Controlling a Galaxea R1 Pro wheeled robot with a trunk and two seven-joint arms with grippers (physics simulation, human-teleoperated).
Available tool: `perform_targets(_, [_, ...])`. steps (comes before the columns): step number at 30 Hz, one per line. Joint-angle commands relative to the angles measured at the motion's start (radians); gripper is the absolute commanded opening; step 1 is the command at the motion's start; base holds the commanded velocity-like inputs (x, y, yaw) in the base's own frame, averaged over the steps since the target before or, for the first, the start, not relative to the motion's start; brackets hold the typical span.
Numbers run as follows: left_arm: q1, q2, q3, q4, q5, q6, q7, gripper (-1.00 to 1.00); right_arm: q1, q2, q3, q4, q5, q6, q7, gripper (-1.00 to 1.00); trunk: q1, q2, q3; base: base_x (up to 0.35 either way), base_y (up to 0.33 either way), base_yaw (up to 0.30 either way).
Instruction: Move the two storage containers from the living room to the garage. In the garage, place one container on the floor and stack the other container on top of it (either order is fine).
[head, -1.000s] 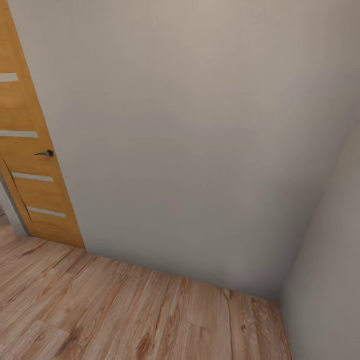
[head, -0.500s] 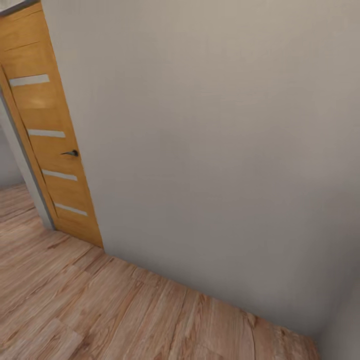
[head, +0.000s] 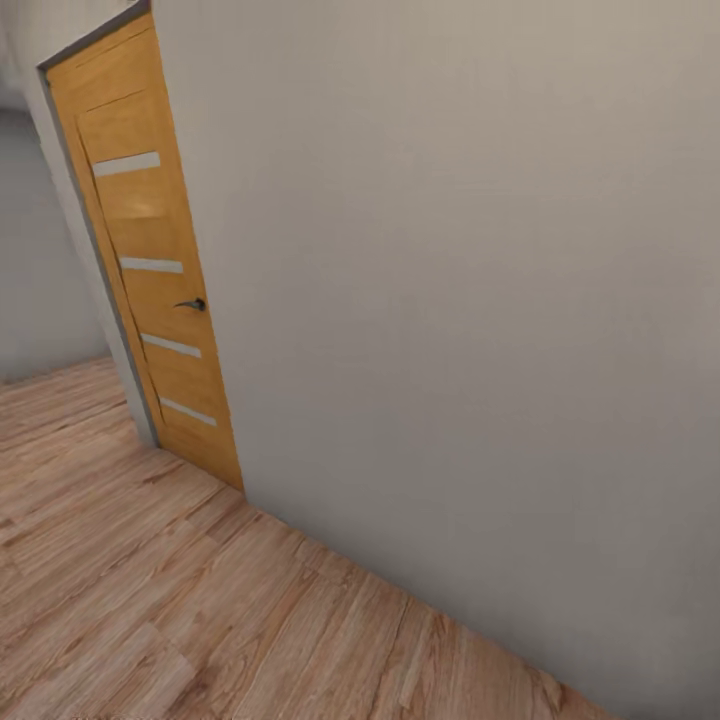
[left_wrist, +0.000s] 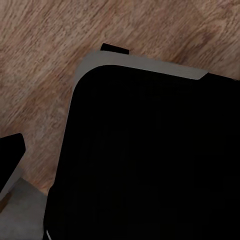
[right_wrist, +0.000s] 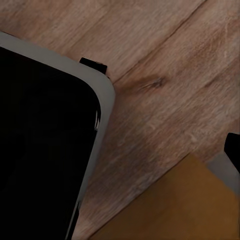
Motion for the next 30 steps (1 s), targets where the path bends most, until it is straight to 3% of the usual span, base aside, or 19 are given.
perform_targets(1, [0.000,0.000,0.006,0.000,0.001,-0.002,0.000,1.00,-0.001,0.000,0.005,0.003,-0.002,-0.006,0.000,1.00,0.000,0.000,-0.001,0.001,0.000,0.271])
perform_targets(11, [0.000,0.000,0.006,0.000,0.001,-0.002,0.001,1.00,-0.001,0.000,0.003,0.003,-0.011,-0.004,-0.006,1.00,0.000,0.000,-0.001,0.000,0.000,0.291])
perform_targets(14, [0.000,0.000,0.007,0.000,0.001,-0.002,0.001,1.00,-0.001,0.001,0.006,0.002,-0.006,0.059,-0.001,1.00,0.000,0.000,-0.001,0.000,0.000,0.300])
perform_targets(20, [0.000,-0.001,0.008,0.000,0.002,-0.002,0.001,1.00,-0.001,0.001,0.005,-0.032,-0.008,0.076,0.000,1.00,0.000,0.000,-0.001,0.000,0.000,0.300])
perform_targets(26, [0.000,-0.003,0.008,0.000,0.002,-0.002,0.002,1.00,-0.001,0.001,0.003,-0.062,-0.069,0.080,0.001,1.00,0.000,0.000,-0.001,0.000,0.000,0.300])
perform_targets(30, [0.000,-0.002,0.008,-0.001,0.002,-0.002,0.004,1.00,-0.001,0.001,0.004,-0.065,-0.081,0.080,0.001,1.00,0.000,0.000,-0.001,0.000,0.000,0.300])
